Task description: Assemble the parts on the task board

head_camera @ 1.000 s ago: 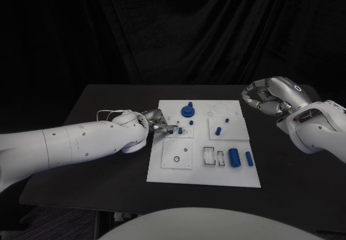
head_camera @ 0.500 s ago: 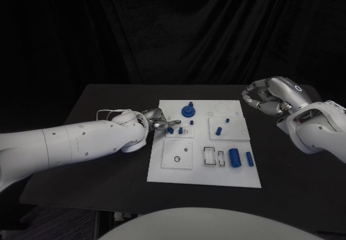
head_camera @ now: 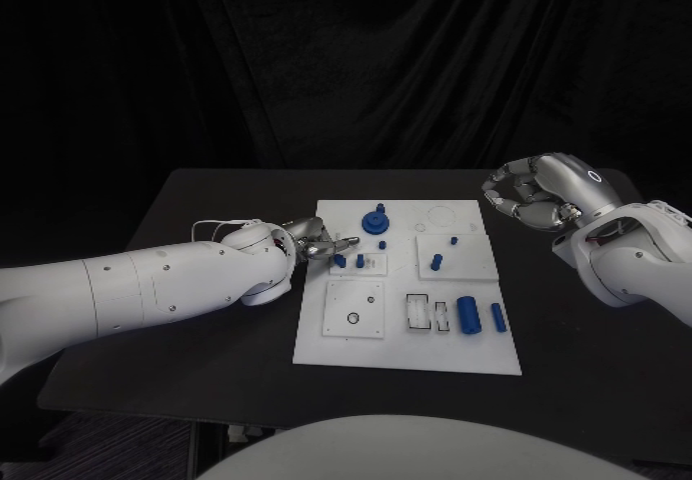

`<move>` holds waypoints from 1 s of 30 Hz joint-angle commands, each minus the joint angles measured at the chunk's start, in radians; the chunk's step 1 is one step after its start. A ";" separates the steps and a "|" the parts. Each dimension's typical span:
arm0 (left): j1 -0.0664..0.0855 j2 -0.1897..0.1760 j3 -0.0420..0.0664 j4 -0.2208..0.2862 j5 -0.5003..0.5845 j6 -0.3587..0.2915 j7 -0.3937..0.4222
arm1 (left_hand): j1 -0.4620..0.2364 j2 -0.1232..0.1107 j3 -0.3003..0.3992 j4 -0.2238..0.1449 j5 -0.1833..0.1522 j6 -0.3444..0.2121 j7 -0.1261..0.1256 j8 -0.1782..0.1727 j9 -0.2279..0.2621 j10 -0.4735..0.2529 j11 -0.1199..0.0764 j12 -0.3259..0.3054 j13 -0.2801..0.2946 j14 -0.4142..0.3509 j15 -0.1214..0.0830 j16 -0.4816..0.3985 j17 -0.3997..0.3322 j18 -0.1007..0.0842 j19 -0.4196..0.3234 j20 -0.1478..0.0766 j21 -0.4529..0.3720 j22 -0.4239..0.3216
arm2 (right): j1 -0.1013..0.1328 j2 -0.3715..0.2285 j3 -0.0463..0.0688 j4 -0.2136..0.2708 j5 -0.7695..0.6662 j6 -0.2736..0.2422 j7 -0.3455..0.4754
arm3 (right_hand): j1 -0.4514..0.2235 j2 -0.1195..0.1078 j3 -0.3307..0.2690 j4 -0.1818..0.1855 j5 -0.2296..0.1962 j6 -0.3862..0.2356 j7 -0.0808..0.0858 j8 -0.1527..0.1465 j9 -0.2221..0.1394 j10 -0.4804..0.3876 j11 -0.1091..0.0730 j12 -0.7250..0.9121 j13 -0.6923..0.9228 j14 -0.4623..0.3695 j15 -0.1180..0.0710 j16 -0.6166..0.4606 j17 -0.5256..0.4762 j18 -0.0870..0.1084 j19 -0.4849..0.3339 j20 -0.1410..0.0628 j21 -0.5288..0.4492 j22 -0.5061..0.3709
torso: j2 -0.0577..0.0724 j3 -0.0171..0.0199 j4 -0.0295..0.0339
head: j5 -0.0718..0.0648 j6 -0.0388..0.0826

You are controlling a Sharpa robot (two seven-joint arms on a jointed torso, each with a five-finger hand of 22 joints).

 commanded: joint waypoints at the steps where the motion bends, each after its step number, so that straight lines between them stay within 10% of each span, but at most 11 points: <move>1: -0.002 0.002 0.000 0.001 0.005 0.010 0.026 | 0.005 0.015 -0.015 0.001 0.008 0.012 -0.002 0.011 0.016 0.104 -0.004 -0.001 0.263 0.104 -0.004 0.003 0.263 -0.003 0.018 0.001 -0.007 0.188 | -0.002 0.001 0.001 0.000 -0.002 -0.011 -0.017 | -0.006 0.002 0.003 0.004 0.006 0.009 0.001 0.006 -0.001 0.084 0.004 -0.002 0.240 0.096 0.009 -0.005 0.233 0.007 0.043 0.007 -0.005 0.221 | -0.001 -0.0003 -0.0006 | 0.000 0.000; 30: -0.002 0.008 0.000 -0.006 0.005 0.014 0.082 | 0.066 0.113 -0.081 0.002 0.064 0.045 -0.021 0.080 0.129 0.104 -0.020 -0.001 0.263 0.104 -0.016 0.003 0.263 -0.005 0.024 -0.011 -0.003 0.198 | -0.002 0.001 0.001 0.001 -0.002 -0.010 -0.025 | -0.004 0.003 0.005 0.002 0.007 0.009 0.001 0.006 -0.002 0.084 0.003 -0.001 0.241 0.096 0.008 -0.006 0.232 0.008 0.043 0.007 -0.006 0.221 | 0.000 -0.0003 -0.0006 | -0.009 0.000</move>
